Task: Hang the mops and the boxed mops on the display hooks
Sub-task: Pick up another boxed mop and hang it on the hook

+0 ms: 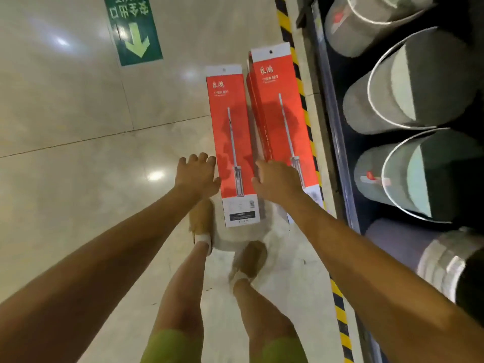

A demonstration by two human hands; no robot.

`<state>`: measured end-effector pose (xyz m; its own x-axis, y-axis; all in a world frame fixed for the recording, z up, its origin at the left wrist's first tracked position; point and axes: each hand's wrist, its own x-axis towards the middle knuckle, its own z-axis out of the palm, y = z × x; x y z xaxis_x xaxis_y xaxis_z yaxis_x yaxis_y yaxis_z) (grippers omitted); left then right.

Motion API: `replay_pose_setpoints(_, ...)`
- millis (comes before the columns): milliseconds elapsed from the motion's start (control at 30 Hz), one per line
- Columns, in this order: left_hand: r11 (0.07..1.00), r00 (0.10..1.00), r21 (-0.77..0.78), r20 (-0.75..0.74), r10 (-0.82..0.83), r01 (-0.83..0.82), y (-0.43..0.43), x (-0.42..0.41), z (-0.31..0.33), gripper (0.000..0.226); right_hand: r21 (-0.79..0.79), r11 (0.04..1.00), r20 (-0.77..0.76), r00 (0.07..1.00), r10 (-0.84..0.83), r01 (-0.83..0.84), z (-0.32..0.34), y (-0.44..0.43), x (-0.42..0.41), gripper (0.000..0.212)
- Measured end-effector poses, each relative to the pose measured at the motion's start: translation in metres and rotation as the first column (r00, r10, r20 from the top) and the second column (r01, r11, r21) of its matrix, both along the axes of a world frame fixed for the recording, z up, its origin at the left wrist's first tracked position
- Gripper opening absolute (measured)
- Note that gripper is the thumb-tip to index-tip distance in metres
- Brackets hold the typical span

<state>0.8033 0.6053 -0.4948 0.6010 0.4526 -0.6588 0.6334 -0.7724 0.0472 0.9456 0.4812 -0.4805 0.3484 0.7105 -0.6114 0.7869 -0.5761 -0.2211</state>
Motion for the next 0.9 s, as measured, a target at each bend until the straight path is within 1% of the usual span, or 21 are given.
replay_pose_setpoints(67, 0.999, 1.000, -0.034, -0.018, 0.010, -0.011, 0.012, 0.009, -0.059, 0.060, -0.016, 1.000, 0.000, 1.000, -0.013, 0.013, -0.060, 0.015, 0.007, 0.036)
replay_pose_setpoints(200, 0.997, 1.000, -0.079, 0.000, 0.024, -0.024, 0.028, 0.019, -0.178, 0.064, -0.076, 0.994, -0.024, 0.996, -0.082, 0.080, -0.178, 0.039, 0.017, 0.043)
replay_pose_setpoints(267, 0.989, 0.995, -0.109, 0.022, 0.098, -0.095, 0.032, 0.022, -0.232, 0.063, -0.109, 0.986, -0.015, 0.991, -0.132, 0.129, -0.233, 0.044, 0.020, 0.046)
replay_pose_setpoints(333, 0.953, 0.967, -0.178, 0.029, 0.255, -0.246, 0.033, 0.025, -0.281, 0.067, -0.109, 0.972, -0.007, 0.978, -0.210, 0.208, -0.284, 0.045, 0.021, 0.049)
replay_pose_setpoints(400, 0.866, 0.894, -0.272, 0.042, 0.447, -0.420, 0.035, 0.029, -0.324, 0.075, -0.061, 0.948, -0.013, 0.949, -0.315, 0.314, -0.328, 0.047, 0.020, 0.052)
replay_pose_setpoints(433, 0.799, 0.837, -0.340, 0.058, 0.544, -0.496, 0.035, 0.030, -0.342, 0.077, -0.033, 0.931, -0.022, 0.931, -0.364, 0.363, -0.346, 0.048, 0.020, 0.055)
replay_pose_setpoints(500, 0.616, 0.676, -0.505, 0.084, 0.732, -0.604, 0.038, 0.035, -0.371, 0.077, 0.012, 0.885, -0.070, 0.883, -0.463, 0.465, -0.380, 0.051, 0.021, 0.063)
replay_pose_setpoints(533, 0.513, 0.589, -0.577, 0.068, 0.805, -0.635, 0.039, 0.038, -0.382, 0.074, 0.022, 0.842, -0.121, 0.837, -0.534, 0.540, -0.393, 0.052, 0.022, 0.066)
replay_pose_setpoints(567, 0.412, 0.507, -0.636, 0.037, 0.861, -0.653, 0.040, 0.041, -0.391, 0.071, 0.018, 0.775, -0.194, 0.763, -0.617, 0.631, -0.406, 0.053, 0.024, 0.068)
replay_pose_setpoints(633, 0.225, 0.360, -0.723, -0.034, 0.932, -0.653, 0.042, 0.047, -0.407, 0.063, -0.021, 0.605, -0.358, 0.559, -0.748, 0.796, -0.423, 0.055, 0.026, 0.064)
replay_pose_setpoints(667, 0.151, 0.304, -0.753, -0.068, 0.950, -0.641, 0.042, 0.048, -0.413, 0.060, -0.046, 0.520, -0.438, 0.450, -0.778, 0.853, -0.429, 0.056, 0.027, 0.056)
replay_pose_setpoints(700, 0.104, 0.268, -0.772, -0.087, 0.959, -0.626, 0.042, 0.050, -0.416, 0.057, -0.074, 0.447, -0.514, 0.351, -0.783, 0.891, -0.433, 0.057, 0.028, 0.047)
replay_pose_setpoints(733, 0.077, 0.251, -0.784, -0.103, 0.963, -0.617, 0.041, 0.050, -0.419, 0.055, -0.099, 0.396, -0.575, 0.272, -0.771, 0.913, -0.436, 0.056, 0.029, 0.041)
replay_pose_setpoints(767, 0.056, 0.243, -0.790, -0.120, 0.962, -0.610, 0.040, 0.049, -0.419, 0.055, -0.118, 0.365, -0.620, 0.219, -0.754, 0.923, -0.437, 0.055, 0.030, 0.038)
replay_pose_setpoints(833, 0.024, 0.243, -0.790, -0.158, 0.957, -0.612, 0.040, 0.047, -0.417, 0.054, -0.159, 0.349, -0.675, 0.156, -0.721, 0.923, -0.434, 0.055, 0.033, 0.039)
replay_pose_setpoints(900, -0.016, 0.227, -0.789, -0.196, 0.954, -0.614, 0.039, 0.044, -0.409, 0.054, -0.184, 0.364, -0.692, 0.143, -0.708, 0.913, -0.427, 0.055, 0.033, 0.040)
